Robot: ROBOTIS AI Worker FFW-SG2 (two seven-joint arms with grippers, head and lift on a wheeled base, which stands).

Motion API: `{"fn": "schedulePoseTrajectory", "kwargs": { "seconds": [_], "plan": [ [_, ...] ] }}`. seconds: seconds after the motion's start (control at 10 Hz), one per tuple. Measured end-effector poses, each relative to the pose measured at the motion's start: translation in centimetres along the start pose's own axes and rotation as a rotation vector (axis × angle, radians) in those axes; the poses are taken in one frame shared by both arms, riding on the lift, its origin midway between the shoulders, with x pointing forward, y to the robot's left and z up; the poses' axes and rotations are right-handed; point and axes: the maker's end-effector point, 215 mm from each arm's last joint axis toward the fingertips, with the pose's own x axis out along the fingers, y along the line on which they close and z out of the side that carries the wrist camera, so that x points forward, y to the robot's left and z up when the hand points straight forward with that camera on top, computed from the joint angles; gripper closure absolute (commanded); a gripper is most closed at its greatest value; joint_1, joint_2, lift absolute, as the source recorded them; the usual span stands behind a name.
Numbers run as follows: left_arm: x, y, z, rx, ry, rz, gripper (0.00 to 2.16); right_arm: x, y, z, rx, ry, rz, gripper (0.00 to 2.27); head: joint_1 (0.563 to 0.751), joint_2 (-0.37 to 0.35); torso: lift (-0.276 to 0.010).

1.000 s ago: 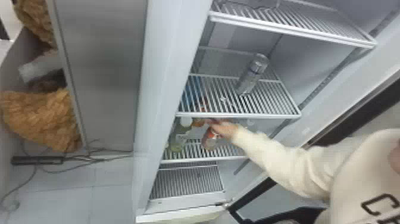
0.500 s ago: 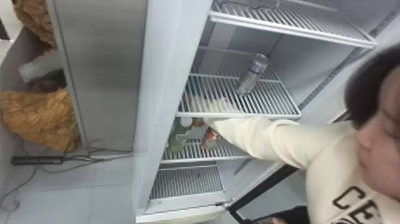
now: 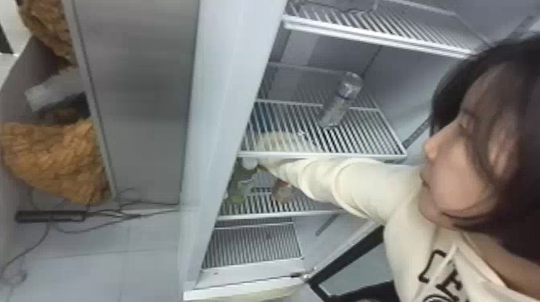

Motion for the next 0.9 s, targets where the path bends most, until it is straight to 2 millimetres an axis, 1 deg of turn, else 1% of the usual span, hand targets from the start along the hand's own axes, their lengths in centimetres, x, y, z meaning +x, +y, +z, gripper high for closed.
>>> {"fn": "schedulePoseTrajectory", "kwargs": {
  "seconds": [0.9],
  "plan": [
    [0.00, 0.00, 0.00, 0.000, 0.000, 0.000, 0.00, 0.00, 0.00, 0.00, 0.000, 0.000, 0.000, 0.00, 0.695, -0.350, 0.000]
  ]
}}
